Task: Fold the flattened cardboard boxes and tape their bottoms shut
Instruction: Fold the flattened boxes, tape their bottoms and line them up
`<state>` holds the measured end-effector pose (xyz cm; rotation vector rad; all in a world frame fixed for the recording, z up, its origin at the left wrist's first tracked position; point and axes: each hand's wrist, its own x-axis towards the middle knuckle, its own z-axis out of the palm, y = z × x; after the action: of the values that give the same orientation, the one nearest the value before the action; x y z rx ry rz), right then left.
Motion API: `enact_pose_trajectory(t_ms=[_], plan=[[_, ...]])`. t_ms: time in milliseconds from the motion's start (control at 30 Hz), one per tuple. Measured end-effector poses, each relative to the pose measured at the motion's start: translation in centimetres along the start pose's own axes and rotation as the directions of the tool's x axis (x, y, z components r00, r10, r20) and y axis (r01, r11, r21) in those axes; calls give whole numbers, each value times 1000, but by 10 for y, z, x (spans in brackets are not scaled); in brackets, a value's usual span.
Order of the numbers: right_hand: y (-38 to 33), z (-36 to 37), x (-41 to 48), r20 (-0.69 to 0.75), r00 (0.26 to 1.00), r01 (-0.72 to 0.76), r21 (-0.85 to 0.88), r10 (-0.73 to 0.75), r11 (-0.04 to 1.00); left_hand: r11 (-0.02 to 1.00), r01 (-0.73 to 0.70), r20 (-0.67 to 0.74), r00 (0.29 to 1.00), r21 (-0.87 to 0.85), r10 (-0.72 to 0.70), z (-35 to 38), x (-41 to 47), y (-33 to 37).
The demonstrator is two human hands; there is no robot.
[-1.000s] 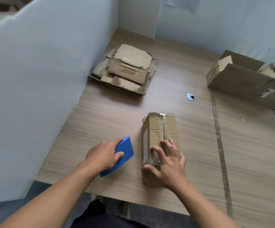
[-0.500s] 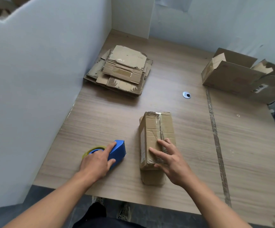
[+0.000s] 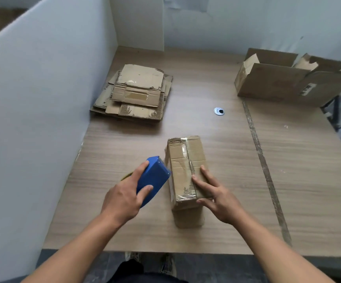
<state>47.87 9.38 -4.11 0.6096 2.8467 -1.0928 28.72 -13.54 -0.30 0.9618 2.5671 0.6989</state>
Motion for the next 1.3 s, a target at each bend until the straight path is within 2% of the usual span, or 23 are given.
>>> enact_pose_trajectory(t_ms=[100,233,333,433,567,900,1033,1133,1233,1300], plan=[[-6,11,-3,-45,999,22,-61,-25,998,987,-159,-35,987,5,159,-9,1,18],[-20,19,-7,-142,985,-95,7,95,995,948,-282,-39,956,146,290,-5,13,34],[-42,33,-3,-279,936,-224,5,216,975,938,-267,-44,958,218,283,2,18,39],[-51,46,2,-335,900,-223,196,279,955,940,-258,-55,959,224,277,5,16,37],[-50,40,-2,-315,883,-174,469,348,866,950,-214,-5,975,228,221,5,17,42],[-28,33,-13,-298,899,-87,597,321,798,955,-168,68,985,245,156,-2,20,56],[-27,31,-11,-237,912,-110,646,335,755,966,-163,71,986,203,151,-5,23,56],[-25,20,-6,-223,924,-150,540,312,828,987,-129,58,991,99,123,-10,26,50],[-33,5,8,-290,902,-256,239,321,937,995,-89,44,995,47,87,-18,27,38],[-50,-7,20,-234,898,-376,36,374,926,997,-75,27,997,37,74,-25,25,30]])
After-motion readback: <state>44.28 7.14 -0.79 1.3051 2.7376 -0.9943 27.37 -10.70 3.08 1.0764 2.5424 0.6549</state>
